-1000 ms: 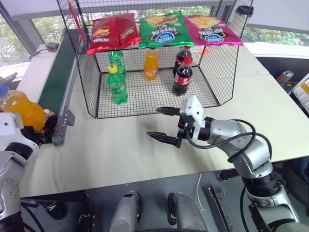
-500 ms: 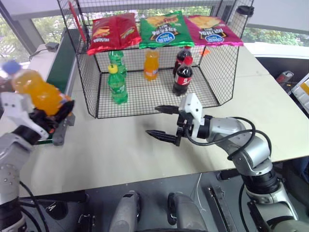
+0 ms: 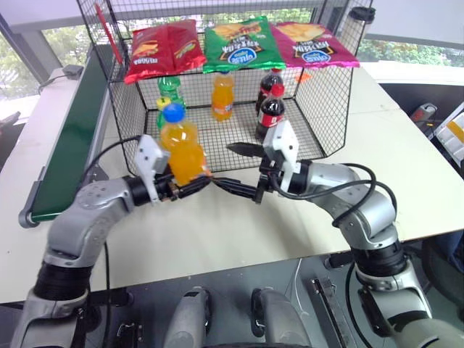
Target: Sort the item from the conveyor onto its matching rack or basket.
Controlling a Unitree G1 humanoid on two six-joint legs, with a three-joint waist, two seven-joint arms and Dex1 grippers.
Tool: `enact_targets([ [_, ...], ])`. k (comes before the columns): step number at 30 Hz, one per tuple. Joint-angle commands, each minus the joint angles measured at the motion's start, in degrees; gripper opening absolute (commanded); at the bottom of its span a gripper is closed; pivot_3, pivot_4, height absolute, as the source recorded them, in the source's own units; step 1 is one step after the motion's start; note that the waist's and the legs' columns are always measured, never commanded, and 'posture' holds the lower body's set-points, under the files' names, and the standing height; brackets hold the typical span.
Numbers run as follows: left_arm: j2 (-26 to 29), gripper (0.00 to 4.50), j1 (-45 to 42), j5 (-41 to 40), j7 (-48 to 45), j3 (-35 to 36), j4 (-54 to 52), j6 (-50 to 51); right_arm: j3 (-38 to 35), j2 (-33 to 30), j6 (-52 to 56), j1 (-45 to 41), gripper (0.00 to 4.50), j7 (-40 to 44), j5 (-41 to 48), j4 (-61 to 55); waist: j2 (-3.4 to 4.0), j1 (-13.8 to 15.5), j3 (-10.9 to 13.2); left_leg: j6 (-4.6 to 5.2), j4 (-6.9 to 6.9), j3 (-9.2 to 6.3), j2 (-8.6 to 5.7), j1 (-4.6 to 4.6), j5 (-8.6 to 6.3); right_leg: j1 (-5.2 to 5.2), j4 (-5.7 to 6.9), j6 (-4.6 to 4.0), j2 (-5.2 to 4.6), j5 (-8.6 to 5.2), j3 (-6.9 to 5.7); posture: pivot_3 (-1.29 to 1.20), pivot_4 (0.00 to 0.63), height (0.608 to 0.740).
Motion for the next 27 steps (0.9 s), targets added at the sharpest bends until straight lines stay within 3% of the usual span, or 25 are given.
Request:
enact_targets([
  [1, -1.04, 3.02, -2.33, 2.86, -3.05, -1.63, 1.90, -4.78, -0.39, 1.04, -1.17, -1.78, 4.50, -0.48, -0.47, 0.12, 0.00, 0.00, 0.00, 0.00, 0.01, 0.00, 0.00, 0.00, 0.00, 0.00, 0.00, 0.00, 0.00, 0.00, 0.00, 0.00, 0.150, 0.739],
  [11, -6.05, 3.02, -5.90, 6.36, -5.77, -4.17, 6.84, -7.55, -0.59, 2.77, 0.57, -2.92, 4.50, -1.42, 0.26, 0.08, 0.00, 0.24, 0.00, 0.01, 0.11, 0.00, 0.00, -0.02, 0.00, 0.00, 0.08, 0.08, -0.01, 0.04, 0.00, 0.00, 0.150, 0.739],
  [21, -7.15, 3.02, -5.46, 6.24, -6.19, -3.92, 5.03, -6.58, -0.66, 4.09, 0.00, -3.74, 4.50, -2.06, -0.81, 2.06, 0.00, 0.18, 0.00, 0.01, 0.35, -0.02, 0.00, -0.01, 0.00, 0.01, 0.36, 0.10, -0.01, 0.04, 0.00, 0.00, 0.150, 0.739],
  [24, -7.11, 3.02, -5.19, 6.07, -6.17, -3.70, 4.70, -6.35, -0.88, 4.57, -0.58, -4.02, 3.67, -2.00, -0.82, 2.99, 0.01, 0.15, 0.00, 0.01, 0.53, -0.03, 0.01, -0.02, 0.00, 0.01, 0.56, 0.10, -0.02, 0.03, 0.00, 0.00, 0.150, 0.739],
  [27, -7.11, 3.02, -4.97, 6.06, -6.16, -3.55, 4.43, -6.21, -1.01, 4.82, -0.90, -4.01, 2.26, -1.74, -0.73, 3.22, 0.01, 0.22, 0.01, 0.03, 0.63, -0.04, 0.02, 0.00, 0.01, 0.01, 0.67, 0.09, -0.02, 0.02, 0.02, 0.00, 0.150, 0.739],
])
